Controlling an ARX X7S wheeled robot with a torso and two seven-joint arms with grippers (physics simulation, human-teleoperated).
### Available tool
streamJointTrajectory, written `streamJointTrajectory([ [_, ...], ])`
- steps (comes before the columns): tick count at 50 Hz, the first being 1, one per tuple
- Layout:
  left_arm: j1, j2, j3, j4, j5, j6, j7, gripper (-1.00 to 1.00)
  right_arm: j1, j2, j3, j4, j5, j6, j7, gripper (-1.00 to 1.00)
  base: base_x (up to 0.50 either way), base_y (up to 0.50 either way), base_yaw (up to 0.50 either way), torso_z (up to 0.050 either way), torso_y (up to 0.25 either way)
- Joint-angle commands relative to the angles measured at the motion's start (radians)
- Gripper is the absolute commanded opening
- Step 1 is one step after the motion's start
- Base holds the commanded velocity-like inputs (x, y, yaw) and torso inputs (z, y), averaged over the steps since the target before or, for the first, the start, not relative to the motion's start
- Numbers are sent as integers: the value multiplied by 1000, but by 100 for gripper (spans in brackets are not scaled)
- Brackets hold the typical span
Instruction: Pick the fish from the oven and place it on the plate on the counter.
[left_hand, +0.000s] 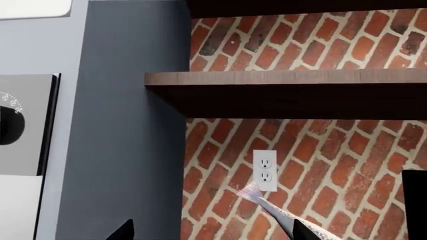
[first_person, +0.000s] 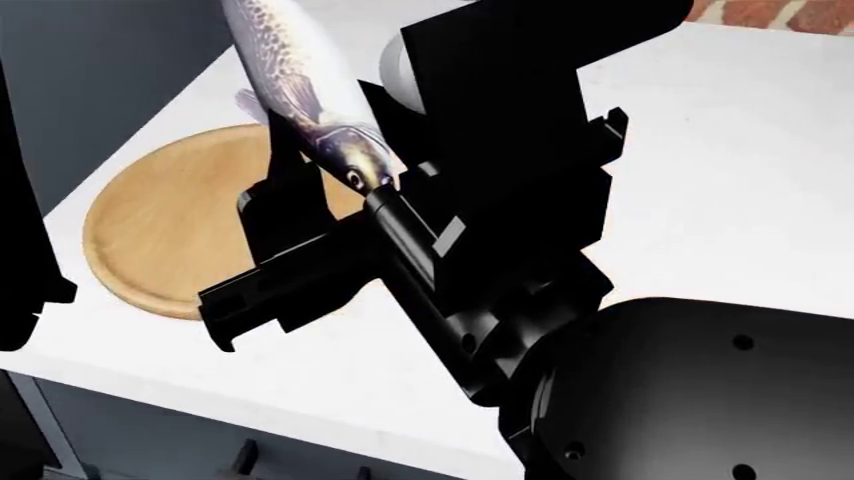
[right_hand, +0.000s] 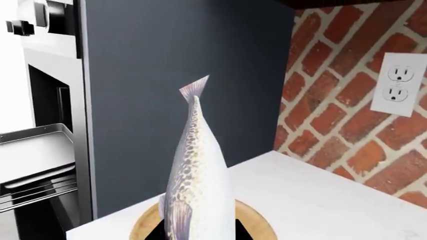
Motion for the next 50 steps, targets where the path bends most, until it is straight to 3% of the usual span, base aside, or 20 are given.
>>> streamJointTrajectory([
  [1, 1, 0, 8, 1, 3, 6, -2, 100, -2, 0, 3, -10, -15, -8, -16, -100, 0, 0, 0, 0, 0],
  [21, -5, -2, 20, -2, 7, 17, 4, 100, 6, 6, -8, -5, -12, -8, -14, -100, 414, 97, 0, 0, 0],
  [50, -7, -12, 37, 7, 8, 36, -9, 100, 10, 13, -16, -11, -26, -18, -15, -100, 77, 18, 0, 0, 1],
])
